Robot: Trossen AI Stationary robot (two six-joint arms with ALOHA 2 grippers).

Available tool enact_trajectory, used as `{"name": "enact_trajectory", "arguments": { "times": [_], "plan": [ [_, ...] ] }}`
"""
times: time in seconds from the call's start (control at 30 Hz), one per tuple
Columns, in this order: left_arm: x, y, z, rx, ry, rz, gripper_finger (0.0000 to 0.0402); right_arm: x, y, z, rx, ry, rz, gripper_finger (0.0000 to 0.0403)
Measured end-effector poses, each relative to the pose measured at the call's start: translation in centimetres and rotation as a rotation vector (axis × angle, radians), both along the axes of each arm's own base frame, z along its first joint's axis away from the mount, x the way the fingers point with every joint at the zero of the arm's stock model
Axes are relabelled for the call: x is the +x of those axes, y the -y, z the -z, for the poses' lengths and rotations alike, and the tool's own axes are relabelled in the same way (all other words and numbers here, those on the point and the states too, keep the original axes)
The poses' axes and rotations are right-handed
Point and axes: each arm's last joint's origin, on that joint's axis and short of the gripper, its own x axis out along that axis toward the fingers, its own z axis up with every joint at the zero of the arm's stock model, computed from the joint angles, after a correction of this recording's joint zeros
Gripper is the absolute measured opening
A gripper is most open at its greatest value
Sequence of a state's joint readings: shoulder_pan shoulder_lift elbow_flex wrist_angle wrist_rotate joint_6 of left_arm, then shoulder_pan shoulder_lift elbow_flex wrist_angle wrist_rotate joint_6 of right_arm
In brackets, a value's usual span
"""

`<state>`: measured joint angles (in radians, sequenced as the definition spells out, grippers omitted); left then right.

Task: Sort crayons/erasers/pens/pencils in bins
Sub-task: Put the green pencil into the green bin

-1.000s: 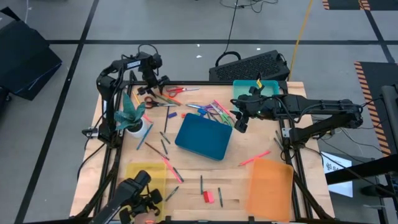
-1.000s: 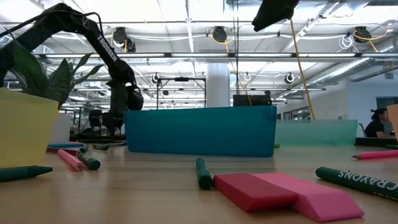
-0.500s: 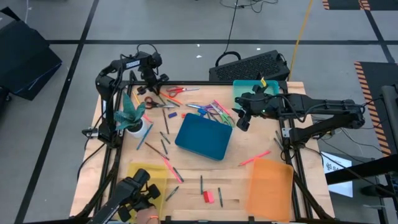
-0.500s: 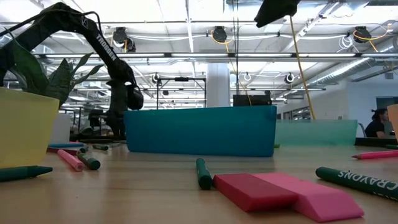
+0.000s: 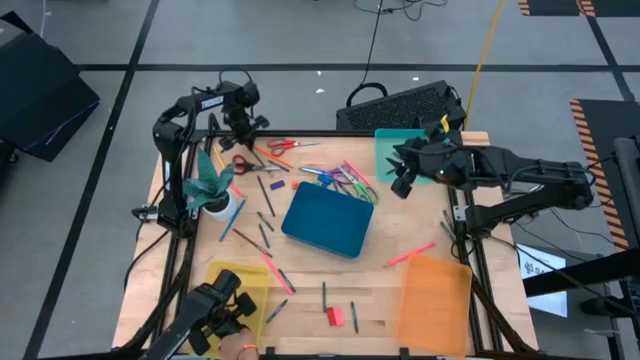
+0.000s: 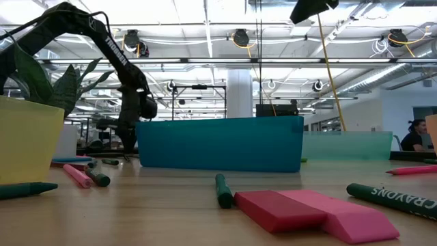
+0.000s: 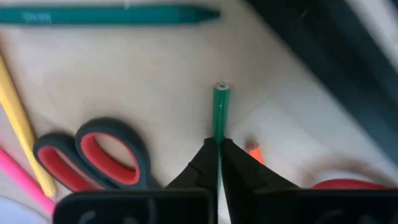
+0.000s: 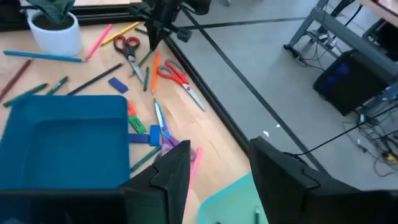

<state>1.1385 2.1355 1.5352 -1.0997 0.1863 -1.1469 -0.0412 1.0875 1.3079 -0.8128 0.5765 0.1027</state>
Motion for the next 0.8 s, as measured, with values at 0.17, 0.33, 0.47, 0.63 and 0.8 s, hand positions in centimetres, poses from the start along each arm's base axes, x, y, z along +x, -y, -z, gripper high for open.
{"name": "enact_trajectory", "arguments": {
  "times": [0.17, 0.33, 0.47, 0.63, 0.8],
  "plan": [
    [-0.2, 0.1, -2.0, 0.079, -0.01, -0.009, 0.0009, 0.0, 0.6, 0.0, -0.047, -0.044, -0.011, 0.0155],
    [-0.3, 0.9, -5.3, 0.158, 0.008, -0.014, 0.0012, 0.2, 1.0, -0.4, -0.107, -0.04, -0.038, 0.0155],
    [0.4, 2.4, -8.5, 0.256, 0.004, -0.003, 0.0003, 0.4, 1.1, -0.8, -0.158, -0.035, -0.067, 0.0155],
    [1.5, 4.5, -11.6, 0.353, 0.001, 0.025, 0.0011, 0.5, 1.1, -0.9, -0.191, -0.048, -0.09, 0.0155],
    [3.1, 6.4, -12.7, 0.417, -0.065, 0.091, 0.0005, 0.4, 0.7, -0.7, -0.187, -0.074, -0.111, 0.0155]
  ]
}}
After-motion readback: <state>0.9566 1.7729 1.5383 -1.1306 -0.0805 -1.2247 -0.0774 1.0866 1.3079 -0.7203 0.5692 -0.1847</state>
